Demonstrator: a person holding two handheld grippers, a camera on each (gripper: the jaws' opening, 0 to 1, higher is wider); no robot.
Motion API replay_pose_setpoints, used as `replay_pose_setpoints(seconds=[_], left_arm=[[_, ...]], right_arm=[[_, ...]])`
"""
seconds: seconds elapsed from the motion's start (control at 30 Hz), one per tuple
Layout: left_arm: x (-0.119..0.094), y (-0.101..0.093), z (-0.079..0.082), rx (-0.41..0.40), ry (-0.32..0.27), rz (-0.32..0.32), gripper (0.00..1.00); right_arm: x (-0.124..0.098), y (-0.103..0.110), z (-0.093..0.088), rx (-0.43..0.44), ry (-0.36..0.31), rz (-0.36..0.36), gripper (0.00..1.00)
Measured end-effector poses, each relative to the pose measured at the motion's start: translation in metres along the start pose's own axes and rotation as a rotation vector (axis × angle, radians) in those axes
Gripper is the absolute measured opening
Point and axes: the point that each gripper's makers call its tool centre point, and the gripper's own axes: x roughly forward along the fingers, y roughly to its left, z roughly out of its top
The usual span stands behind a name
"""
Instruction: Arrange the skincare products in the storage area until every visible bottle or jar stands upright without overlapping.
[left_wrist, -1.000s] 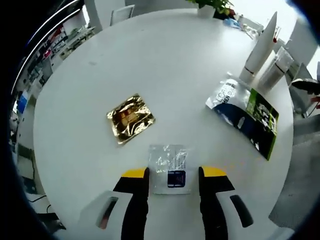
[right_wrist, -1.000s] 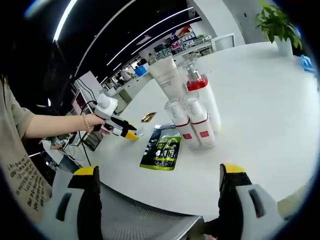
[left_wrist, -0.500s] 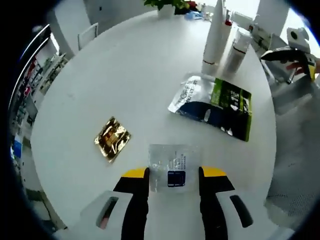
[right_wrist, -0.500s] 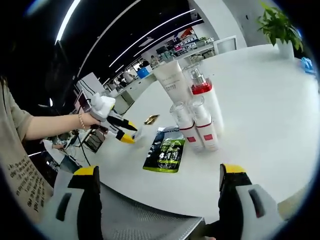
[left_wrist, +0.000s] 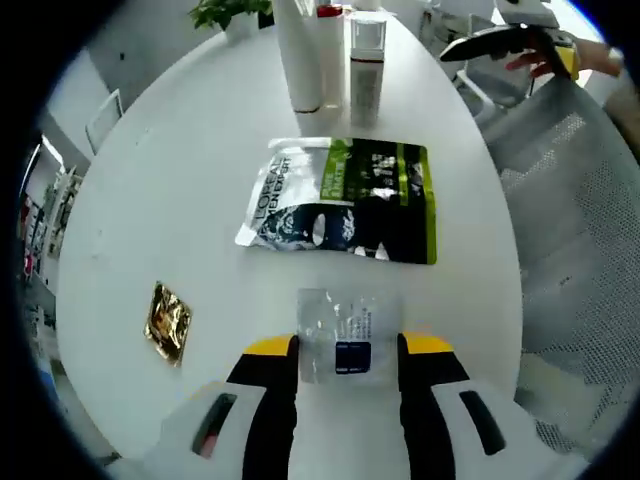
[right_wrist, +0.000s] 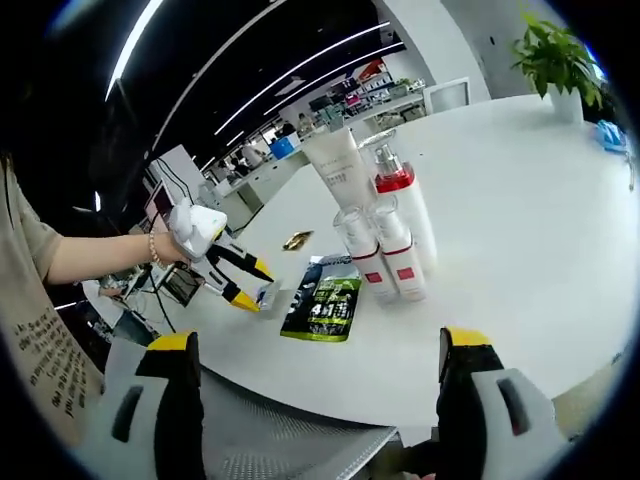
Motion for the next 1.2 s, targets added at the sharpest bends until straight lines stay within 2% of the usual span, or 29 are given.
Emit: replay_pose_setpoints(seconds=[0.17,0.37,0.87,1.07,1.2], left_arm=[[0.004,-0.010,0.007,0.049,-0.010,-0.023,0.36],[0.014,-0.014,0.006,0.022,-0.003,-0.030,0.36],[0.015,-0.014,0.006,0.023,0.002,-0.026,0.37],[0.013,-0.014,0.007,0.005,-0.009,-0.016,0.45],[0.009,-0.014,0.010,-0.039,-0.036,-0.008,0.47]], right_arm=[[-0.001,-0.002,0.002,-0.001,-0.004,-0.006,1.00],[-0.001,-0.001,0.003,-0.001,0.000,-0.006,1.00],[-0.001,-0.004,0.002,0.003,0.005,-0.009,1.00],[-0.002,-0.003,0.002,0.000,0.007,-0.006,1.00],[-0.002,-0.002,0.003,-0.006,0.007,-0.003,1.00]])
